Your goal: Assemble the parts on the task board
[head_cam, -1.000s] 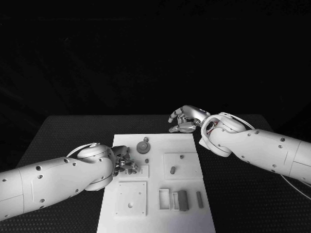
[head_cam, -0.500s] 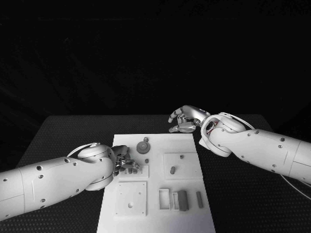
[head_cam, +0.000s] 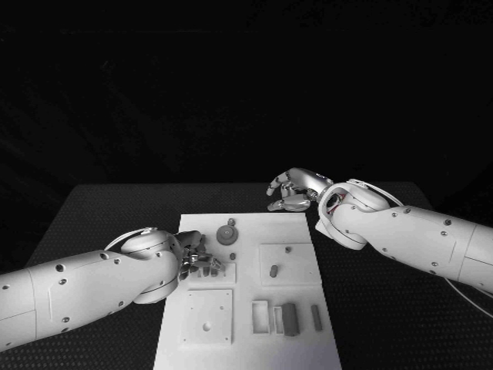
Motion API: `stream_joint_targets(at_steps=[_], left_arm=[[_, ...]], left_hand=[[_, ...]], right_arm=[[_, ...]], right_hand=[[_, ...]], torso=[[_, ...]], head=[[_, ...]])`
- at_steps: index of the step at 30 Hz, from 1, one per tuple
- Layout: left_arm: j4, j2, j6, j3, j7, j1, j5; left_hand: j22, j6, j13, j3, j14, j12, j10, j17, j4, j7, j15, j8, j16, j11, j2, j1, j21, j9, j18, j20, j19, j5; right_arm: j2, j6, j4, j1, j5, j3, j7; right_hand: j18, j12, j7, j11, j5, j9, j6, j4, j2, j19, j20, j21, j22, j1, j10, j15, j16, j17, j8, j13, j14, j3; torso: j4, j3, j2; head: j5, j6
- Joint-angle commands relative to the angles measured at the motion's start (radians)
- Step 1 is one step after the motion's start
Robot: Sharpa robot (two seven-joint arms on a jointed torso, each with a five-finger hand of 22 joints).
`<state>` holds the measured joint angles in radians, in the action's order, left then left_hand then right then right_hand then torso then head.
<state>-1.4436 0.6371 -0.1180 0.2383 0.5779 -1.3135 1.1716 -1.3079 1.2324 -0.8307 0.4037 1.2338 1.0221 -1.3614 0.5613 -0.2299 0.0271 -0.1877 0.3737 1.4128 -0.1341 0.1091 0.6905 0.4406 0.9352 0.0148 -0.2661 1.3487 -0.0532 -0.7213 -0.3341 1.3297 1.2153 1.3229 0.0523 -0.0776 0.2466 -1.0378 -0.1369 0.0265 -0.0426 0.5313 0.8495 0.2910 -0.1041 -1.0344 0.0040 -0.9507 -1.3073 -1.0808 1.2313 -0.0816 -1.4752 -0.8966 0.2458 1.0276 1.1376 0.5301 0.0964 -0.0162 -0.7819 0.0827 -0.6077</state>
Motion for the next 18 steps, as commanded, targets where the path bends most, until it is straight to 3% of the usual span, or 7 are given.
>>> stream_joint_targets(at_steps=[1, 5, 9, 11, 16, 18], left_arm=[[-0.014, 0.013, -0.004, -0.001, -0.019, 0.000, -0.037], [-0.036, 0.032, -0.003, -0.007, -0.020, -0.003, -0.055], [-0.039, 0.041, 0.000, -0.015, -0.021, -0.027, -0.061], [-0.022, 0.039, 0.008, -0.040, -0.021, -0.033, -0.064], [0.055, 0.030, -0.005, -0.043, -0.035, -0.071, -0.109], [0.083, 0.021, -0.007, -0.043, -0.041, -0.078, -0.137]], left_hand=[[-0.016, -0.009, -0.001, -0.003, -0.006, -0.001, 0.004, -0.002, -0.007, 0.000, -0.002, -0.003, 0.003, -0.001, 0.001, -0.004, -0.006, 0.001, 0.000, -0.004, -0.002, 0.005], [-0.016, -0.010, -0.001, -0.005, -0.007, -0.002, 0.005, -0.002, -0.014, -0.001, -0.002, -0.004, 0.003, -0.001, -0.001, -0.001, -0.007, 0.001, 0.000, -0.003, -0.002, 0.005], [-0.015, -0.012, 0.000, -0.006, -0.008, -0.003, 0.006, -0.003, -0.018, -0.001, -0.002, -0.005, 0.002, 0.000, -0.003, 0.002, -0.008, 0.001, -0.001, -0.003, -0.003, 0.005], [-0.015, -0.014, 0.000, -0.005, -0.010, -0.005, 0.008, -0.004, -0.020, -0.002, -0.002, -0.007, 0.001, 0.001, -0.009, 0.003, -0.010, 0.001, -0.001, -0.003, -0.005, 0.005], [-0.014, -0.038, -0.001, -0.004, -0.030, -0.012, 0.031, -0.010, -0.040, -0.013, -0.002, -0.024, -0.008, 0.011, -0.032, 0.021, -0.022, -0.006, -0.001, -0.002, -0.023, 0.003], [-0.012, -0.080, -0.002, -0.006, -0.047, -0.018, 0.052, -0.013, -0.051, -0.027, -0.003, -0.052, -0.015, 0.024, -0.037, 0.029, -0.032, -0.019, -0.001, -0.003, -0.037, 0.003]], right_arm=[[0.000, 0.005, -0.003, 0.000, 0.002, 0.001, 0.009], [-0.001, 0.005, -0.006, 0.000, 0.001, 0.001, 0.009], [0.000, 0.004, -0.009, 0.000, 0.001, 0.001, 0.009], [0.001, 0.004, -0.012, 0.000, 0.001, 0.001, 0.009], [0.002, 0.004, -0.017, 0.000, 0.000, 0.001, 0.009], [0.002, 0.004, -0.017, 0.000, 0.000, 0.001, 0.009]], right_hand=[[0.015, 0.006, -0.006, 0.002, -0.006, -0.001, 0.003, -0.001, 0.001, -0.002, 0.007, 0.007, -0.015, 0.008, 0.005, 0.003, 0.003, 0.001, -0.004, -0.001, 0.003, -0.005], [0.015, 0.006, -0.006, 0.002, -0.006, -0.001, 0.003, -0.001, 0.001, -0.002, 0.007, 0.007, -0.015, 0.009, 0.005, 0.003, 0.003, 0.001, -0.004, -0.001, 0.003, -0.005], [0.015, 0.006, -0.006, 0.002, -0.006, -0.001, 0.003, -0.001, 0.001, -0.002, 0.007, 0.007, -0.015, 0.009, 0.005, 0.003, 0.003, 0.001, -0.004, -0.001, 0.003, -0.006], [0.015, 0.006, -0.006, 0.002, -0.006, -0.001, 0.003, -0.001, 0.001, -0.003, 0.007, 0.007, -0.015, 0.009, 0.005, 0.003, 0.003, 0.001, -0.004, -0.001, 0.003, -0.006], [0.015, 0.006, -0.006, 0.002, -0.006, -0.001, 0.003, -0.001, 0.001, -0.003, 0.007, 0.007, -0.015, 0.010, 0.005, 0.003, 0.003, 0.001, -0.005, -0.002, 0.003, -0.006], [0.015, 0.006, -0.006, 0.002, -0.006, -0.001, 0.003, -0.001, 0.001, -0.003, 0.007, 0.007, -0.015, 0.010, 0.005, 0.003, 0.003, 0.001, -0.005, -0.002, 0.003, -0.006]], torso=[[0.0000, 0.0001, 0.001], [0.0005, 0.0006, 0.001], [-0.0002, 0.0007, 0.001], [-0.0004, 0.0007, 0.001], [-0.0006, 0.0023, 0.000], [-0.0016, 0.0028, -0.001]], head=[[0.000, 0.002], [-0.001, 0.007], [-0.003, 0.014], [-0.004, 0.016], [-0.007, 0.020], [-0.006, 0.022]])
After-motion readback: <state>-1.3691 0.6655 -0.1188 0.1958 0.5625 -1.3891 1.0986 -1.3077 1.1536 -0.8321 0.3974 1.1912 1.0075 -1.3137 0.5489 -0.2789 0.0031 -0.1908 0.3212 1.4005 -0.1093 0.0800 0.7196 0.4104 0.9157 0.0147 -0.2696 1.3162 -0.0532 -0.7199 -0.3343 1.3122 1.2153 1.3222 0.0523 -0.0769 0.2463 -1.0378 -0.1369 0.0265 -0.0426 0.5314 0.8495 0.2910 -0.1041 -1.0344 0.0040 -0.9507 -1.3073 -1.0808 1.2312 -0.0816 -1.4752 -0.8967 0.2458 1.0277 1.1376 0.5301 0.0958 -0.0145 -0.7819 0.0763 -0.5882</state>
